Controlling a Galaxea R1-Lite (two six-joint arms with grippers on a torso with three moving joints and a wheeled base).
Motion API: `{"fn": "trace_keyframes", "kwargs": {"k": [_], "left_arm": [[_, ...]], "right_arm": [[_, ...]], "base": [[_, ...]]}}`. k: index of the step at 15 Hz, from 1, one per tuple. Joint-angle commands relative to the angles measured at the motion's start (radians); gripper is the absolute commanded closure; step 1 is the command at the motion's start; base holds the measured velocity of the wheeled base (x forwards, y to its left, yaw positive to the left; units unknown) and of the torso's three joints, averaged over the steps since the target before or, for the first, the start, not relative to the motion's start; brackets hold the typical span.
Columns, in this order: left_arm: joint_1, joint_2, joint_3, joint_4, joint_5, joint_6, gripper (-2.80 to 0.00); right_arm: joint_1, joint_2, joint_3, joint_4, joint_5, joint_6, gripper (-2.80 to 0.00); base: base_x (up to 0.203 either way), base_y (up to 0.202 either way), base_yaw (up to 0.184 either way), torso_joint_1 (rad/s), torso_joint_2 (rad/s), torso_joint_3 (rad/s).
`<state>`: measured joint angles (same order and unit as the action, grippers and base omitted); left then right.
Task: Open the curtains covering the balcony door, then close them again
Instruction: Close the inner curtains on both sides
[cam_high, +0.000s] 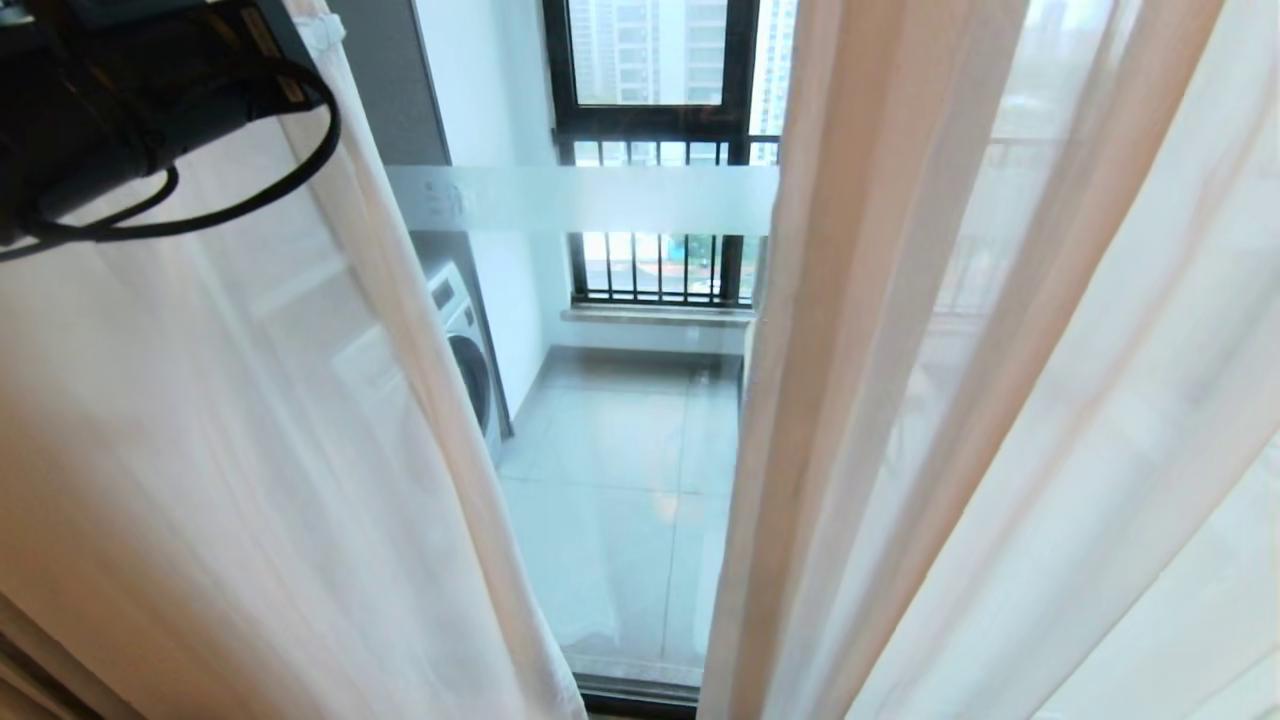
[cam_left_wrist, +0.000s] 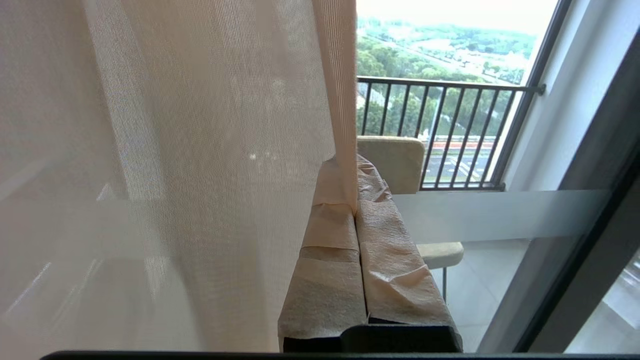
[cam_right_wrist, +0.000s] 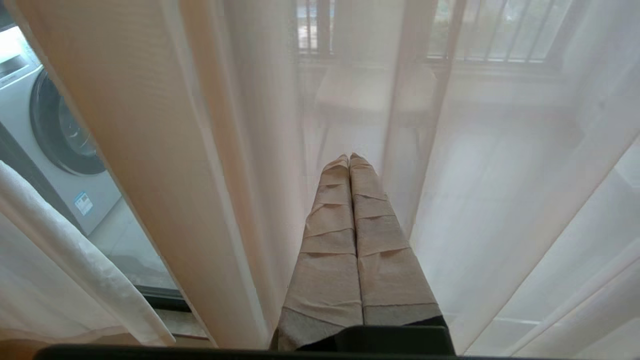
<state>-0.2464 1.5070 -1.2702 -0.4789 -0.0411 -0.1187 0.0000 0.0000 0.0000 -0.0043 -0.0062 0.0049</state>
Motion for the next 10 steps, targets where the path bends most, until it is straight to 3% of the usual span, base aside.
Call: {"fn": "trace_keyframes", "kwargs": {"k": [1, 10], "left_arm": [[-0.009, -0.029, 0.026, -0.003, 0.0, -0.001, 0.0], [-0.031, -0.048, 0.054, -0.003, 0.004, 0.001, 0.0]], "right_arm": [[0.0, 0.0, 0.0, 0.0, 0.0, 0.0, 0.0], [0.0, 0.0, 0.0, 0.0, 0.0, 0.0, 0.0]], "base": [[0.0, -0.187, 0.001, 0.005, 0.0, 0.0], [0.0, -0.189, 0.003, 0.002, 0.0, 0.002]]}}
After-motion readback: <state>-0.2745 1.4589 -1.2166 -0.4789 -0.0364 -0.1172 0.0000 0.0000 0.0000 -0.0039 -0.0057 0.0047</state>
